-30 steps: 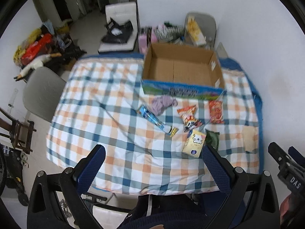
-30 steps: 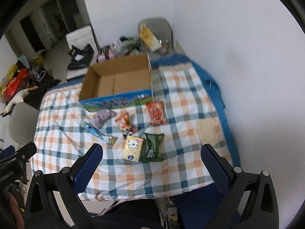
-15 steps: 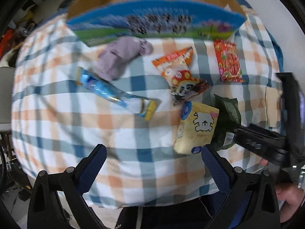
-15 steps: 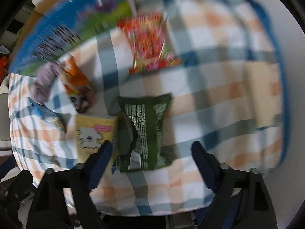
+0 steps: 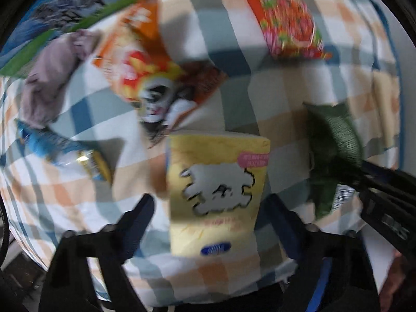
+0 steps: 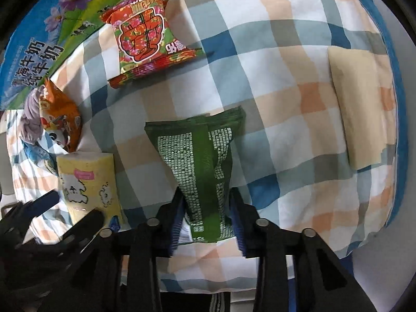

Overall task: Organize soft objects
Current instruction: 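Grasp the yellow tissue pack with left tool while right tool grasps green snack bag, then carry both packs into the box and open both tools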

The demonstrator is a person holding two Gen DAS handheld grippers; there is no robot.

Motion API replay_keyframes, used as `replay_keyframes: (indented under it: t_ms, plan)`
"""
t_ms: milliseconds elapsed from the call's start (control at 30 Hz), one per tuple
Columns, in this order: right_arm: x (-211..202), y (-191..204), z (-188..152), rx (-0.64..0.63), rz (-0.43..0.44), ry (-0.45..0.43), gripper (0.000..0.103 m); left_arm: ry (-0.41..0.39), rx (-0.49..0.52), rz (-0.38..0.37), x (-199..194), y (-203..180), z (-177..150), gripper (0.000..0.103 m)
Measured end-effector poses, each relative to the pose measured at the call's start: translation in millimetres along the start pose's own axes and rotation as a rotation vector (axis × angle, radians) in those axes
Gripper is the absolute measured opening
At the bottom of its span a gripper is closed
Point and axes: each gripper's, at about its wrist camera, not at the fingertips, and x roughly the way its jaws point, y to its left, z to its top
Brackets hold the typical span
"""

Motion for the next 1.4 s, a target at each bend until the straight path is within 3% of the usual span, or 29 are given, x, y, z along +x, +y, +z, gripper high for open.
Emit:
replay_keyframes:
  t_ms: [33, 100, 333, 467, 733, 900, 1033, 1200, 1400]
  plan:
    - [3.0, 0.3, -1.0, -0.002, 0.004, 0.006, 0.040, 0.006, 0.006, 0.012, 5.6, -0.9, 0.7, 0.067]
    - [12.1, -2.9, -0.4, 0.013, 0.022, 0.023, 0.041, 0.008, 0.002, 0.026, 14.9, 0.6, 0.8, 0.062]
    - [62.1, -15.9, 4.7, 0.033, 0.042, 0.067, 0.041, -0.021, -0.039, 0.026, 18.2, 12.7, -4.6, 0.060]
    - [73.8, -20.5, -0.4, 0.022, 0.019, 0.073, 0.034, -0.046, -0.058, 0.018, 6.6, 23.7, -16.5, 0.060]
    - [72.6, -24.9, -21.6, -0.001, 0.040, 0.001, 0.032, -0.165, -0.078, -0.011, -59.3, 53.5, -35.0, 0.060]
    - [53.2, -19.8, -60.1, -0.036, 0.077, -0.084, 0.031, -0.264, -0.091, -0.042, -112.7, 74.1, -47.2, 0.060]
    - [26.0, -18.5, -64.1, -0.082, 0.112, -0.165, 0.031, -0.338, -0.111, -0.074, -164.9, 89.1, -37.0, 0.060]
    - [-1.1, -20.6, -64.7, -0.136, 0.162, -0.262, 0.031, -0.421, -0.132, -0.114, -220.3, 108.2, -1.2, 0.060]
    - [-12.8, -17.2, -25.9, -0.176, 0.150, -0.355, 0.031, -0.467, -0.180, -0.167, -251.0, 143.4, 65.0, 0.060]
